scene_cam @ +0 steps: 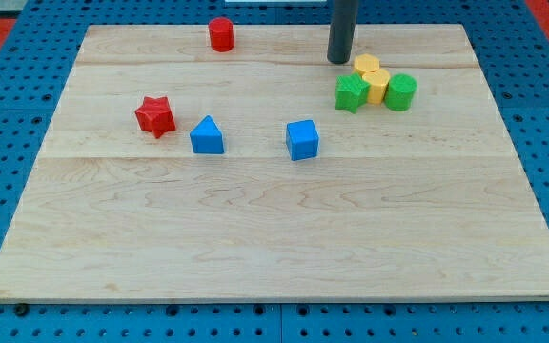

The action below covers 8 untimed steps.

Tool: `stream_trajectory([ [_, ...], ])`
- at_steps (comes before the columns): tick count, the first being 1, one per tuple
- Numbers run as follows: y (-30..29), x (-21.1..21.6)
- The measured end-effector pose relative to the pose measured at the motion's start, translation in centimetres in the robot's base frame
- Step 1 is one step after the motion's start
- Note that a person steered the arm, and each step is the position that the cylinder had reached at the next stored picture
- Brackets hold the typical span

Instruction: Place the yellow hexagon towards the top right of the blue triangle

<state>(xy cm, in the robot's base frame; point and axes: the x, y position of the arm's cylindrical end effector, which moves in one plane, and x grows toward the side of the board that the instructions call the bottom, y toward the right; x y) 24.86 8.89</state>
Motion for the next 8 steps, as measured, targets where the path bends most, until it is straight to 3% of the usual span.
stream_trajectory([
  [1,3.4,-0.6],
  [2,5.6,1.9],
  [3,5.0,2.9],
  [7,-8.9,13.4],
  [8,-8.9,15.1],
])
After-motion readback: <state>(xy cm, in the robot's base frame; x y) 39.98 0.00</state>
